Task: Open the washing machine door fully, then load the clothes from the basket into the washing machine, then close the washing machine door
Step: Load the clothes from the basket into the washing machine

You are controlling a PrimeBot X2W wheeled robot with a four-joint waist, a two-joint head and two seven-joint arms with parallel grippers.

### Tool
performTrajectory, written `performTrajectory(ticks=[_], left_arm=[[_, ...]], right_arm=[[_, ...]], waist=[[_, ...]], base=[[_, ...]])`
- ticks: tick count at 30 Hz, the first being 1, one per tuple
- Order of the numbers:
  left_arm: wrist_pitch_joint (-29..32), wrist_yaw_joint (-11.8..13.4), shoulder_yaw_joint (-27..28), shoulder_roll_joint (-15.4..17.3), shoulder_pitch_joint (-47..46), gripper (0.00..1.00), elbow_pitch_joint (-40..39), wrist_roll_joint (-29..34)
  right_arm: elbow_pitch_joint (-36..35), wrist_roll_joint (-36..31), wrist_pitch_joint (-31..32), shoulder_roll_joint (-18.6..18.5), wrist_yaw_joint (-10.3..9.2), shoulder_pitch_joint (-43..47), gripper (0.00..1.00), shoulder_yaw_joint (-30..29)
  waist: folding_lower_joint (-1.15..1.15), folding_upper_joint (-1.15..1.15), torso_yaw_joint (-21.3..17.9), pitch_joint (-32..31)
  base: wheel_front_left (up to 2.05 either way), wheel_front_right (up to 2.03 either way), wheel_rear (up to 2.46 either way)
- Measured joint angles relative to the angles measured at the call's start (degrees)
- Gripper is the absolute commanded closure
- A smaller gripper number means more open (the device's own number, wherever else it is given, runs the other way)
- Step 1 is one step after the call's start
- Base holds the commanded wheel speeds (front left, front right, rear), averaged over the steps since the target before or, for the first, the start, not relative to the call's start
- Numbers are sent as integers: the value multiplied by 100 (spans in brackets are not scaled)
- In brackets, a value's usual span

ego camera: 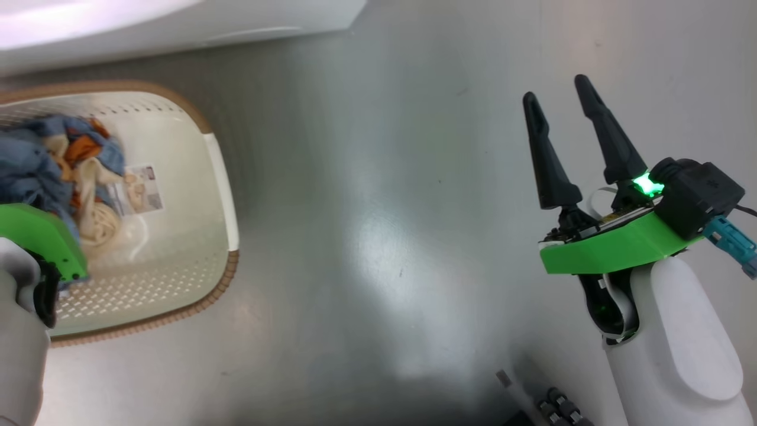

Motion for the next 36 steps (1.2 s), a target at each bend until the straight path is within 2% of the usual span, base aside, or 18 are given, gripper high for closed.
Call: performTrajectory(ticks=[5, 13, 19, 24, 36], left_arm=[[-371, -54, 120, -100, 75, 100, -1, -198], [-1014, -344, 269, -426, 466, 100, -2, -455], [-1151, -399, 316, -476, 732, 100, -123, -452], [-1155, -427, 584, -504, 1099, 100, -789, -358], [-1156, -403, 1517, -539, 2202, 100, -2461, 581]], right_arm=[[57, 1, 0, -19, 0, 14, 0, -71], [185, 19, 0, -62, 0, 267, 0, -170], [233, 55, 0, -75, 0, 424, 0, -236], [291, 122, 0, -90, 0, 695, 0, -274], [381, 212, 0, -224, 0, 1294, 0, -444]], waist=[[0, 0, 109, -233], [0, 0, 315, -793], [0, 0, 404, -1161], [0, 0, 479, -1542], [0, 0, 622, -2421]], base=[[0, 0, 0], [0, 0, 0], [0, 0, 0], [0, 0, 0], [0, 0, 0]])
